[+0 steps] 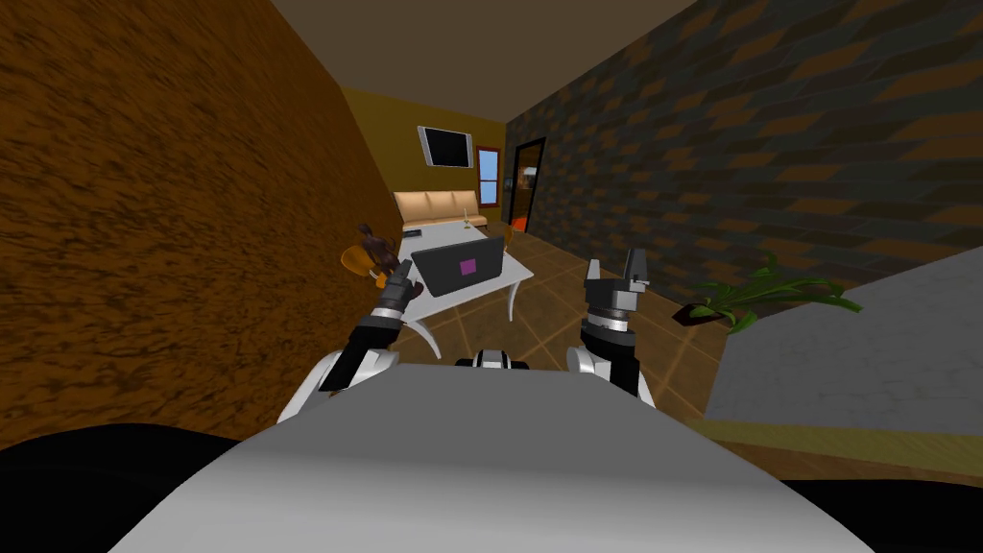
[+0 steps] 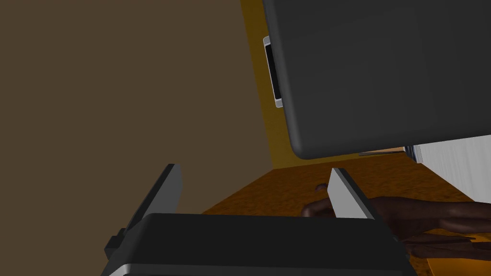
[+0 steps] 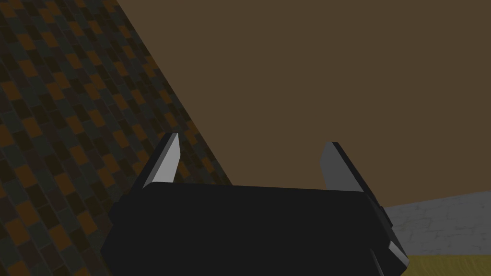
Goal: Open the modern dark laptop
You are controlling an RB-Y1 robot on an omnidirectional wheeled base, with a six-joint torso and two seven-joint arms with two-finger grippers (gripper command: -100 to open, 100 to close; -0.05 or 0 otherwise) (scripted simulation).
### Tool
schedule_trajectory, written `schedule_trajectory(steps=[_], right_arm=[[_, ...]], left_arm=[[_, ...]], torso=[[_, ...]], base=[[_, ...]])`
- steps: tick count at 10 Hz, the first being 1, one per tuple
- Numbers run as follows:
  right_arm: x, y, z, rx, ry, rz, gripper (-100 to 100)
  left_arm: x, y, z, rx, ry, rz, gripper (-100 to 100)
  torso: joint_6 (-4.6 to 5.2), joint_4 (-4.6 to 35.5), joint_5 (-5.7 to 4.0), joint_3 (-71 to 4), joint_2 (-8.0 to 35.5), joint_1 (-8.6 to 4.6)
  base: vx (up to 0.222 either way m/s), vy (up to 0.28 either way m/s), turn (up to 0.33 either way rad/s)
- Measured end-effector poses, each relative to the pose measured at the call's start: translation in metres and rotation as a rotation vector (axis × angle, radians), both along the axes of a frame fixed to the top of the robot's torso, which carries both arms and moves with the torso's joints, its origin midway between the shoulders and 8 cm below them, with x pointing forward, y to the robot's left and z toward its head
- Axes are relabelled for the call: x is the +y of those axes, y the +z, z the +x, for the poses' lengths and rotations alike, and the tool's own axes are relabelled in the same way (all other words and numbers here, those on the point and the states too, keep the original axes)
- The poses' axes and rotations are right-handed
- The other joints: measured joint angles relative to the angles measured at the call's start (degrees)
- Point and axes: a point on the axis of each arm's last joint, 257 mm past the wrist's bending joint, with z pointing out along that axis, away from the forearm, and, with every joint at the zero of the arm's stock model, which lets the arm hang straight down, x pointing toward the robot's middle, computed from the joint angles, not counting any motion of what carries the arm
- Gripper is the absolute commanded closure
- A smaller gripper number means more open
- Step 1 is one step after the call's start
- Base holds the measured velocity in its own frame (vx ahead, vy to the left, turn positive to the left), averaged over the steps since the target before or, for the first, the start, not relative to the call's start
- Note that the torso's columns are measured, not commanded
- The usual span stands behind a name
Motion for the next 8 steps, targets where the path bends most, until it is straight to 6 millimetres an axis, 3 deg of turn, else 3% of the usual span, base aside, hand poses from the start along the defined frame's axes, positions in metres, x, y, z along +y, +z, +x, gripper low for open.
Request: schedule_trajectory(steps=[8], right_arm=[[0.0, 0.0, 0.0, 0.0, 0.0, 0.0, 0]], left_arm=[[0.018, -0.023, 0.004, 0.154, 0.043, 0.063, -100]], torso=[[0.0, 0.01, 0.0, 0.03, 0.04, -0.01]], base=[[0.044, 0.054, -0.072]])
